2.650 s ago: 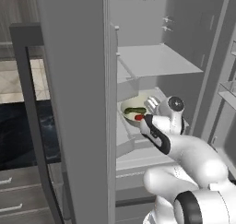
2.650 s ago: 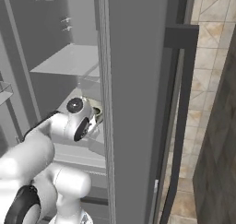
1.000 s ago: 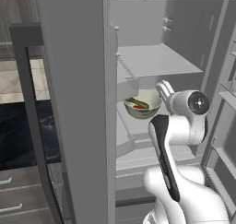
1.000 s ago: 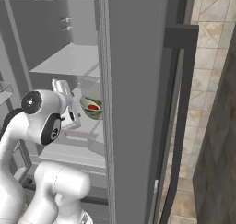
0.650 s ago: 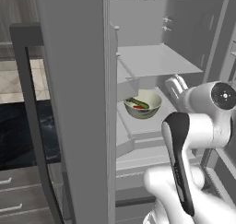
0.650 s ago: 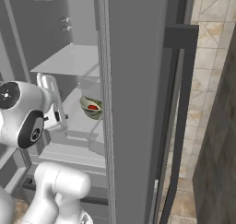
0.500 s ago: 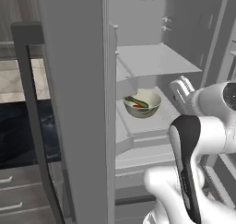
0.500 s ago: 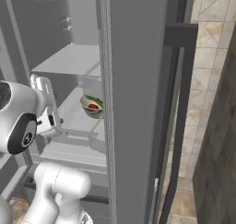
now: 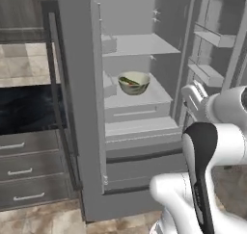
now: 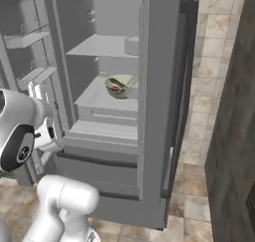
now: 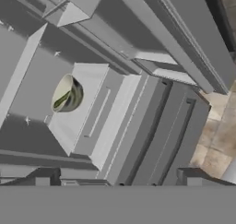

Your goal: Place the bowl with the bell pepper and squash on the second highest shelf of the fridge. Place the bowl with the fishs on the top shelf of the fridge.

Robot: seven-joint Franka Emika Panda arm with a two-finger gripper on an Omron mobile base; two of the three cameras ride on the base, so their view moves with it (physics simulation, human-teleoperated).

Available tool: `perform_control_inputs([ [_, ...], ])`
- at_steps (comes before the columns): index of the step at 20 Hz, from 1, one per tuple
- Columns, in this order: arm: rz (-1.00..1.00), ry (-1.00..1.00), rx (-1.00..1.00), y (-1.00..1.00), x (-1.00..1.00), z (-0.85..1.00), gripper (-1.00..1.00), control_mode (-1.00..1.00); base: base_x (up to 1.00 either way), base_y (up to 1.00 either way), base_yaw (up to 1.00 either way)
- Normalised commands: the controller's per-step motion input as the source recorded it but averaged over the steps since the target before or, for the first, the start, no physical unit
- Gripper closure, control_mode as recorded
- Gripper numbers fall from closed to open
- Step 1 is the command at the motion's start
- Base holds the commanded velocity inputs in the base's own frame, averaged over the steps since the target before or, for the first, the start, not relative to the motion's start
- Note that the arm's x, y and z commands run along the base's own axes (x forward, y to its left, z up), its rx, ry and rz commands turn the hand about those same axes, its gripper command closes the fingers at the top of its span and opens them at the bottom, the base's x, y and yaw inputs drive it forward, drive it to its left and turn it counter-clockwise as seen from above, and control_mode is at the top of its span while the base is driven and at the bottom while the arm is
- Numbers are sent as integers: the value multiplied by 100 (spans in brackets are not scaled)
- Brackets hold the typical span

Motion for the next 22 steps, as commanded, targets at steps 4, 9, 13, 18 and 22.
perform_control_inputs([
  [4, 0, 0, 0, 0, 0, 0, -100, 100, -100, 71, 18],
  [9, 0, 0, 0, 0, 0, 0, -100, 100, -72, 100, 40],
  [13, 0, 0, 0, 0, 0, 0, -100, 100, 18, 100, 34],
  [18, 0, 0, 0, 0, 0, 0, -100, 100, 97, 100, 0],
  [22, 0, 0, 0, 0, 0, 0, -100, 100, 100, 98, -23],
])
